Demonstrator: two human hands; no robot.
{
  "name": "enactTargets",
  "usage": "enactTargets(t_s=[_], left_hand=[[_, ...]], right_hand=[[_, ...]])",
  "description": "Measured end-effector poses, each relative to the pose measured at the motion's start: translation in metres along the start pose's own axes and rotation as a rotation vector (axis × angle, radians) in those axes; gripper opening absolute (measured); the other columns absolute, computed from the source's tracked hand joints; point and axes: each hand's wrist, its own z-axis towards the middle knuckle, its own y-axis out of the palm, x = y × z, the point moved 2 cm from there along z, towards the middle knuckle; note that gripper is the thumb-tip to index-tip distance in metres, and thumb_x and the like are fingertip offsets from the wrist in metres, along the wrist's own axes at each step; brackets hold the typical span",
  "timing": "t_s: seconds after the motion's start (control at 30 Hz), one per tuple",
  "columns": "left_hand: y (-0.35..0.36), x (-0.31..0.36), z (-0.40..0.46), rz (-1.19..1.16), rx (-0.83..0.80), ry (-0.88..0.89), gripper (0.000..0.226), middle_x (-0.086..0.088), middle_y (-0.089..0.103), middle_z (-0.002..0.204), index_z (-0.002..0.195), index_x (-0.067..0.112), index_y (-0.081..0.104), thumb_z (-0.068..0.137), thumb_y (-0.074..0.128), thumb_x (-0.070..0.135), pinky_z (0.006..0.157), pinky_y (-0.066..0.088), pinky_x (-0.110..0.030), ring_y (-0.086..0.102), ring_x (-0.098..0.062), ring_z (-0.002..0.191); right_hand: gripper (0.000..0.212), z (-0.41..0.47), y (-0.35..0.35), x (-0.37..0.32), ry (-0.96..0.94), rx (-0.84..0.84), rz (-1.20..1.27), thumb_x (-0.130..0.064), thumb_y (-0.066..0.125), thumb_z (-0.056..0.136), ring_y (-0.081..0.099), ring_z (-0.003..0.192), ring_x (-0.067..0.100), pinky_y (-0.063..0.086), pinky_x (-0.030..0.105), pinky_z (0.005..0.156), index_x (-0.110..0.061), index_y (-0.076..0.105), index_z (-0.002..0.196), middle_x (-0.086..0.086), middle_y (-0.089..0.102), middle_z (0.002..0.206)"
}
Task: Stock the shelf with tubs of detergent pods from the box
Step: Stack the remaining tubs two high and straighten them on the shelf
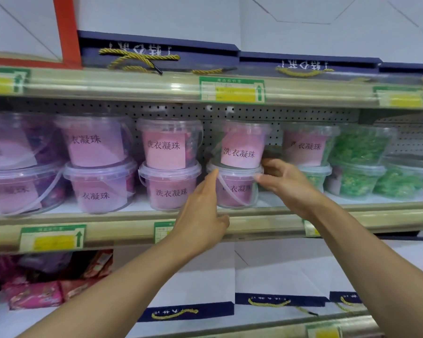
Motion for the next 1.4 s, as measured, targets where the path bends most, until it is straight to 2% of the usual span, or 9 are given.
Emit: enactTargets(t_s=[0.23, 0.37, 0.47, 0.67, 0.8, 0.9, 1.03, 1.13, 1.4], left_hand=[[0.003, 0.001, 0.007, -0.005, 0.018, 0.002, 0.093, 0.001, 0.032, 0.150, 0.151, 0.022, 0.004, 0.079, 0.061, 0.006, 0.089, 0.029, -0.013, 0.037, -0.017, 0.133], [0.002, 0.000, 0.008, -0.002, 0.017, -0.015, 0.096, 0.001, 0.029, 0.153, 0.152, 0.021, 0.000, 0.080, 0.062, 0.008, 0.098, 0.034, -0.020, 0.035, -0.017, 0.135], [0.002, 0.002, 0.005, 0.000, 0.032, -0.016, 0.098, 0.004, 0.023, 0.156, 0.151, 0.023, -0.003, 0.082, 0.064, 0.010, 0.095, 0.028, -0.015, 0.031, -0.015, 0.138], [0.006, 0.011, 0.001, 0.060, 0.080, -0.029, 0.095, 0.003, 0.016, 0.157, 0.152, 0.023, 0.001, 0.082, 0.065, 0.017, 0.107, 0.029, -0.028, 0.024, -0.016, 0.141], [0.010, 0.029, -0.010, 0.093, 0.211, -0.070, 0.088, 0.001, 0.025, 0.136, 0.149, 0.027, 0.006, 0.083, 0.065, 0.021, 0.093, 0.038, -0.029, 0.038, -0.020, 0.124], [0.021, 0.047, -0.012, 0.096, 0.278, -0.047, 0.080, 0.001, 0.026, 0.128, 0.145, 0.026, 0.018, 0.082, 0.066, 0.018, 0.093, 0.037, -0.028, 0.035, -0.020, 0.123], [0.051, 0.078, -0.006, 0.017, 0.283, -0.062, 0.072, 0.002, 0.030, 0.129, 0.141, 0.026, 0.027, 0.082, 0.066, 0.017, 0.095, 0.036, -0.028, 0.038, -0.017, 0.124], [0.073, 0.098, 0.001, -0.031, 0.283, -0.120, 0.070, 0.000, 0.033, 0.133, 0.140, 0.026, 0.029, 0.082, 0.067, 0.018, 0.092, 0.036, -0.027, 0.041, -0.017, 0.122], [0.095, 0.120, 0.009, -0.016, 0.258, -0.245, 0.071, -0.002, 0.036, 0.139, 0.141, 0.024, 0.029, 0.082, 0.069, 0.020, 0.097, 0.037, -0.026, 0.044, -0.016, 0.121]], right_hand=[[0.038, -0.005, 0.010, 0.002, -0.067, 0.067, -0.091, -0.013, 0.066, 0.086, 0.061, 0.100, 0.008, 0.048, 0.020, 0.086, -0.010, 0.051, 0.121, 0.000, 0.064, 0.109], [0.040, -0.006, 0.013, 0.000, -0.086, 0.080, -0.144, -0.017, 0.066, 0.086, 0.060, 0.098, 0.005, 0.048, 0.027, 0.091, -0.012, 0.050, 0.122, -0.007, 0.062, 0.105], [0.048, -0.007, 0.012, 0.001, -0.093, 0.107, -0.203, -0.022, 0.067, 0.085, 0.060, 0.104, 0.011, 0.048, 0.032, 0.094, -0.014, 0.047, 0.128, -0.003, 0.061, 0.115], [0.047, -0.012, 0.007, -0.002, -0.097, 0.129, -0.297, -0.029, 0.066, 0.085, 0.060, 0.103, 0.011, 0.050, 0.035, 0.093, -0.018, 0.048, 0.127, -0.006, 0.061, 0.110], [0.036, -0.025, -0.029, -0.007, -0.214, 0.388, -0.444, -0.021, 0.065, 0.085, 0.057, 0.092, 0.013, 0.043, 0.025, 0.079, -0.015, 0.053, 0.118, 0.000, 0.057, 0.112], [0.026, -0.032, -0.077, -0.002, -0.252, 0.505, -0.530, -0.011, 0.064, 0.083, 0.052, 0.093, 0.017, 0.043, 0.030, 0.083, -0.017, 0.052, 0.106, 0.006, 0.052, 0.113], [0.037, -0.022, -0.128, 0.016, -0.169, 0.362, -0.697, -0.009, 0.063, 0.085, 0.044, 0.095, 0.017, 0.034, 0.024, 0.080, -0.016, 0.051, 0.120, 0.011, 0.047, 0.120], [0.045, -0.013, -0.140, 0.022, -0.232, 0.224, -0.770, -0.009, 0.062, 0.085, 0.048, 0.105, 0.022, 0.037, 0.026, 0.086, -0.018, 0.049, 0.127, 0.010, 0.044, 0.124], [0.036, -0.001, -0.137, 0.028, -0.411, 0.207, -0.962, -0.015, 0.067, 0.084, 0.048, 0.106, 0.030, 0.050, 0.041, 0.075, -0.013, 0.049, 0.115, 0.011, 0.044, 0.117]])
